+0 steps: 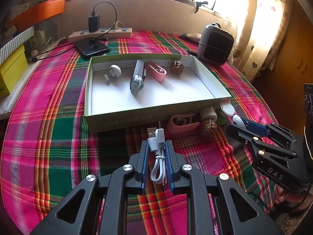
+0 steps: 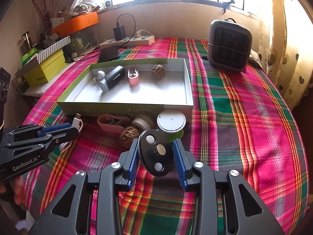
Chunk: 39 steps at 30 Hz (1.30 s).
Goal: Organize objects
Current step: 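Carry the white cable with the left gripper while the right gripper carries the black object into the box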
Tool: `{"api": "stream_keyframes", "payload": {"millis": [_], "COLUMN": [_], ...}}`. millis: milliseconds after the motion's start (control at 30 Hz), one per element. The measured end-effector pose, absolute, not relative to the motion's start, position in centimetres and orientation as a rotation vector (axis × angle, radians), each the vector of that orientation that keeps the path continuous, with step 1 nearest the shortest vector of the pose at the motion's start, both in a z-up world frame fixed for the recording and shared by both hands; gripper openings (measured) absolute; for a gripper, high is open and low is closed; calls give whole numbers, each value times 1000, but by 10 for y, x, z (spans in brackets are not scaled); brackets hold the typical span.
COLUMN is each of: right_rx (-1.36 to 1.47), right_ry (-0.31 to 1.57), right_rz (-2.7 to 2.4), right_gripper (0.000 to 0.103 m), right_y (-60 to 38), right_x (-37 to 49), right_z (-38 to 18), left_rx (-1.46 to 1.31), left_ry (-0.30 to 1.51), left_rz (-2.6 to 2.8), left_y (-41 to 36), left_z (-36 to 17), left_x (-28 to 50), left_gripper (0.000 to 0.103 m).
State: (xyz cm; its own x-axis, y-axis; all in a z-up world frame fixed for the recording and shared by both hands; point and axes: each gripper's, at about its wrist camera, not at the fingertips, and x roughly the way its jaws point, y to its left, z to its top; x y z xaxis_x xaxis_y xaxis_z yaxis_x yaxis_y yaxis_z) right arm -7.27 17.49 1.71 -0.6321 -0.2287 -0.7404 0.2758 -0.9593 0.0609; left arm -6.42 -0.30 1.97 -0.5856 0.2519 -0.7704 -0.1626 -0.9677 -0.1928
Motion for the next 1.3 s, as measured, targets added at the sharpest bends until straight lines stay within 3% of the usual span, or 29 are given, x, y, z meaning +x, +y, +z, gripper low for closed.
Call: {"api": "stream_keyframes", "payload": {"millis": [733,1300], "right_rx": [1117,1169], "right_ry": [91,125], "right_rz": [-2601,-2582], "right_gripper": [36,36], "right_y": [162,156], "right_x": [-102,-166], "right_z": [45,43], "left_rx": [-1230,-1307], "left_ry": [-200,-229], "left_rz": [2644,2685], "left_y": [-23,-44], "left_z": [50,39], "left_x": [-93,-148], "left_gripper": [15,15]}}
